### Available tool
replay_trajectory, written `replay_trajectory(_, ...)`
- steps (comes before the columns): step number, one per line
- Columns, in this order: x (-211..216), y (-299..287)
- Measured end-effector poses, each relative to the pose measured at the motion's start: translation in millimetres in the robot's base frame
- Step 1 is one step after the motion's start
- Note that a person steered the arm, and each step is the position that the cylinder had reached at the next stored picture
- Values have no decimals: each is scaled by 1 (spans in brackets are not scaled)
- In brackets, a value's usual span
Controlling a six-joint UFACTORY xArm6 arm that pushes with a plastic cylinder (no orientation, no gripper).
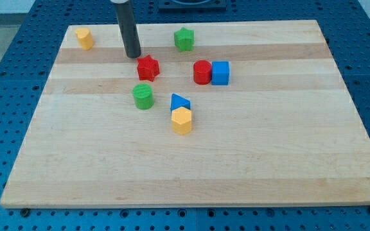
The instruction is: Place the red star right to the red circle
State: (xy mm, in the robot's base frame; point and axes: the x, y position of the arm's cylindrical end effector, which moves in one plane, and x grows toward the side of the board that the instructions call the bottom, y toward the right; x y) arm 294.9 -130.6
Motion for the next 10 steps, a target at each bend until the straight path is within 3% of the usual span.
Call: replay_trajectory(10,71,-2)
